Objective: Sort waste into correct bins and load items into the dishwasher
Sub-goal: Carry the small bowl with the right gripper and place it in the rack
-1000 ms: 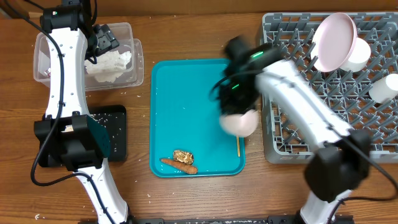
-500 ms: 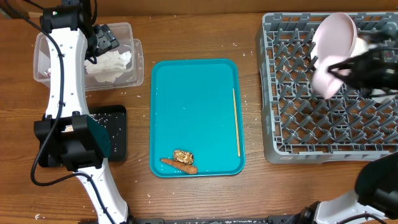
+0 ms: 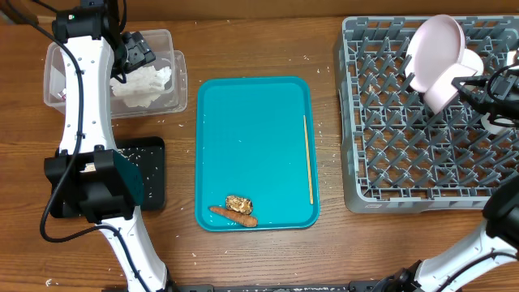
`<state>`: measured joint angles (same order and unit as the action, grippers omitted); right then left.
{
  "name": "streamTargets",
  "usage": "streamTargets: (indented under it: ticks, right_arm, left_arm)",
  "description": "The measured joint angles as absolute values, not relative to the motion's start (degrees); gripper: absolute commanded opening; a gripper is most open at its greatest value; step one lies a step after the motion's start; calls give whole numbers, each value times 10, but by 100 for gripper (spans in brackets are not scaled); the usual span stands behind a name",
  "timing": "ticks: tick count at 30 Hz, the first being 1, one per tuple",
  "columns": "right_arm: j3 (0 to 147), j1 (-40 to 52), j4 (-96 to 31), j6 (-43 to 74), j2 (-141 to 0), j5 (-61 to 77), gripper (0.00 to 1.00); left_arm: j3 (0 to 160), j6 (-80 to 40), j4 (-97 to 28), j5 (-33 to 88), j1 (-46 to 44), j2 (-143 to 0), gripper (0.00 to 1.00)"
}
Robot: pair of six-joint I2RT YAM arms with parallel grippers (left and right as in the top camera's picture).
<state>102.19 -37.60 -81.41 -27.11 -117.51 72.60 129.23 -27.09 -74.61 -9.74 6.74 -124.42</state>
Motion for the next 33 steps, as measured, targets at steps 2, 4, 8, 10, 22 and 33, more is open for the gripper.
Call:
streamTargets:
  ticks: [2, 4, 8, 10, 22, 33]
  right_arm:
    - [1022, -376, -812, -273, -1198, 733, 4]
    - [1021, -376, -815, -272, -1219, 732, 4]
    - [1018, -377, -816, -265, -1235, 728, 4]
    - [1018, -380, -817, -261, -1234, 726, 4]
    - [1021, -428, -866, -216, -1234, 702, 7]
    - [1094, -500, -941, -185, -1225, 573, 47]
  left_arm:
    - [1292, -271, -746, -97, 67, -1244, 100]
    - [1292, -271, -746, -97, 67, -1244, 100]
    - [1292, -271, -746, -97, 67, -1244, 100]
    - [1292, -271, -746, -97, 67, -1244, 100]
    - [1292, -271, -746, -97, 67, -1244, 100]
    - [1292, -271, -746, -97, 67, -1244, 100]
